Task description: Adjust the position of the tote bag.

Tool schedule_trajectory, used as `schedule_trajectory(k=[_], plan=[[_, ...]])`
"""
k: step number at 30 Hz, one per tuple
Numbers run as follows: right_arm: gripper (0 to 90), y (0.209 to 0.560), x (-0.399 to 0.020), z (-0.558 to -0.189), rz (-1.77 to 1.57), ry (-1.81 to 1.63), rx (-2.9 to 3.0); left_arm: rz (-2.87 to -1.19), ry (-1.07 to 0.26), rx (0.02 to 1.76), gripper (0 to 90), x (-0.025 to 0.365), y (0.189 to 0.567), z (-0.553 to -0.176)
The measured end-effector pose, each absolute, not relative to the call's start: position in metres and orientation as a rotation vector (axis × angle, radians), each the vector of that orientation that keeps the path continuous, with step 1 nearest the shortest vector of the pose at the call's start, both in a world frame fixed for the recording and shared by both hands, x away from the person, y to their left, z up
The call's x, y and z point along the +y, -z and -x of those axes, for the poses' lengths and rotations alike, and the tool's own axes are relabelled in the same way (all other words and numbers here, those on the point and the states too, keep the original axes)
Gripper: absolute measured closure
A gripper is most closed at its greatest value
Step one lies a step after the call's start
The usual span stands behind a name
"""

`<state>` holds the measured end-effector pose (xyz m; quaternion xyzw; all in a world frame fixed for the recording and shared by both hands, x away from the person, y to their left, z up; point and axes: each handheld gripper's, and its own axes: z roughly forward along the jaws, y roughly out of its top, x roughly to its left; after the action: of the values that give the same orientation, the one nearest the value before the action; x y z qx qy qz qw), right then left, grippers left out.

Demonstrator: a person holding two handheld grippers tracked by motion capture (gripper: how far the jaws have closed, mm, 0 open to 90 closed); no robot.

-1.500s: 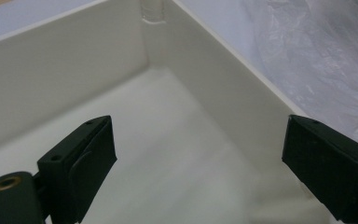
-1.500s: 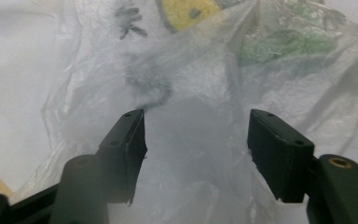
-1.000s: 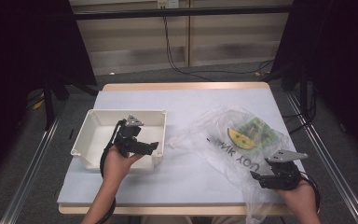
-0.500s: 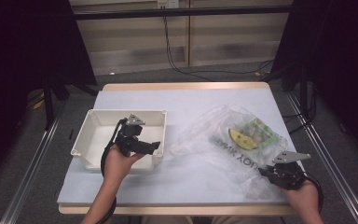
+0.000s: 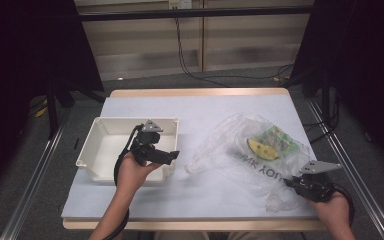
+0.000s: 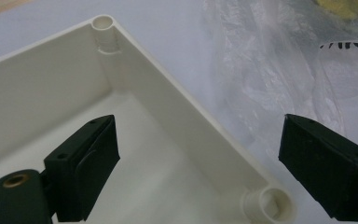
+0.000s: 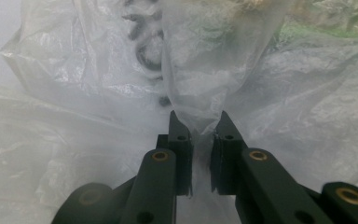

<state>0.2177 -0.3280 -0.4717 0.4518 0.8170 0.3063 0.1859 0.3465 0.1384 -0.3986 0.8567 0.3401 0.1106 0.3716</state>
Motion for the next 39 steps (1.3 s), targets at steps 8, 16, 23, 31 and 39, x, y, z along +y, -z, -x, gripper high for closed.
schedule_trajectory(k=[8, 16, 23, 31, 39], plan=[[79.5, 0.469, -0.342, -0.217, -1.281, -0.856, 2.270, -2.212, -0.231, 0.838, 13.4, 0.126, 0.395, -0.347], [78.4, 0.468, -0.348, -0.214, -1.274, -0.841, 2.248, -2.232, -0.192, 0.781, 17.0, 0.108, 0.397, -0.346], [78.5, 0.468, -0.348, -0.212, -1.277, -0.824, 2.235, -2.250, -0.129, 0.720, 23.4, 0.086, 0.398, -0.340], [78.3, 0.469, -0.353, -0.208, -1.271, -0.813, 2.231, -2.298, -0.071, 0.698, 29.2, 0.064, 0.406, -0.341], [76.7, 0.469, -0.360, -0.203, -1.299, -0.807, 2.187, -2.365, -0.068, 0.647, 34.4, 0.046, 0.415, -0.341]])
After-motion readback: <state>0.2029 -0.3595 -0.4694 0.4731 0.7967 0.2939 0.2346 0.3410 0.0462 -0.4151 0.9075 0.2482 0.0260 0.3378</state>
